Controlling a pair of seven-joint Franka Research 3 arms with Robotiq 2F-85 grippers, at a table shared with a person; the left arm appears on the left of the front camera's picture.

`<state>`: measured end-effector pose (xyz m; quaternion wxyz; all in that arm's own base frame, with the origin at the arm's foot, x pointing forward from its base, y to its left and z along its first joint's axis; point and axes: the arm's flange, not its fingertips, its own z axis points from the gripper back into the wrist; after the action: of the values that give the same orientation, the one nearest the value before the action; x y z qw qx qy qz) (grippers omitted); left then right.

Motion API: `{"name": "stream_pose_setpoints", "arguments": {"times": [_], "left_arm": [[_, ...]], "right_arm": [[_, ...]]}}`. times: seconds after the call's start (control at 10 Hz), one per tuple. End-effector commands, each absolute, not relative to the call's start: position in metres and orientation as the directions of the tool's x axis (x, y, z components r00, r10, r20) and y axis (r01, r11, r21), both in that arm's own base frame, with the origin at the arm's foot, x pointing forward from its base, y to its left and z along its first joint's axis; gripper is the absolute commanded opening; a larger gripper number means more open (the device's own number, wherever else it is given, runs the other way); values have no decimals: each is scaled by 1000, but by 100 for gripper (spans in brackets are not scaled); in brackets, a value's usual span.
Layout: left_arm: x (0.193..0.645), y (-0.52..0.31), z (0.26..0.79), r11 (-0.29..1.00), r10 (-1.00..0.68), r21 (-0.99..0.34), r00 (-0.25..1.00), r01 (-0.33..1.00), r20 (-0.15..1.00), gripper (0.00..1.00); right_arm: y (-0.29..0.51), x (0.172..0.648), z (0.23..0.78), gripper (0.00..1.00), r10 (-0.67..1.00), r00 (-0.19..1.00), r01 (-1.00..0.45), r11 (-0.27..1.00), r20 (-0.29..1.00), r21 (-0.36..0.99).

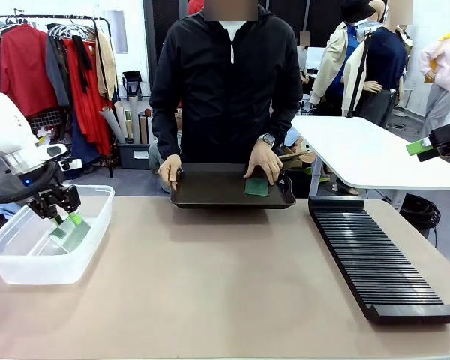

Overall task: Sort PCBs into racks and boxes based on the side picked up.
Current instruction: If the short side of the Blank PCB is picked up, insert it into the PCB Rack ; if the long side is picked up, place it in the Organizing box.

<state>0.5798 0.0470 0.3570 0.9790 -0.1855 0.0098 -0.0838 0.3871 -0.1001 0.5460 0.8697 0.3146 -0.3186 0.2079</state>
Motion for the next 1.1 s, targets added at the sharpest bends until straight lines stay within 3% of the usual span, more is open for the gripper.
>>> {"name": "stream_pose_setpoints", "arguments": {"times": [0.0,0.3,1.0], "left_arm": [[573,49,372,943,-146,-302,989,140,0,100],[568,48,396,967,-120,-227,993,113,-16,100],[564,45,418,963,-121,-239,992,123,21,100]], "right_arm": [[-99,388,546,100,153,702,-563,717,695,411],[-99,388,546,100,153,702,-563,717,695,411],[-99,388,546,100,153,702,-563,717,695,411]]}}
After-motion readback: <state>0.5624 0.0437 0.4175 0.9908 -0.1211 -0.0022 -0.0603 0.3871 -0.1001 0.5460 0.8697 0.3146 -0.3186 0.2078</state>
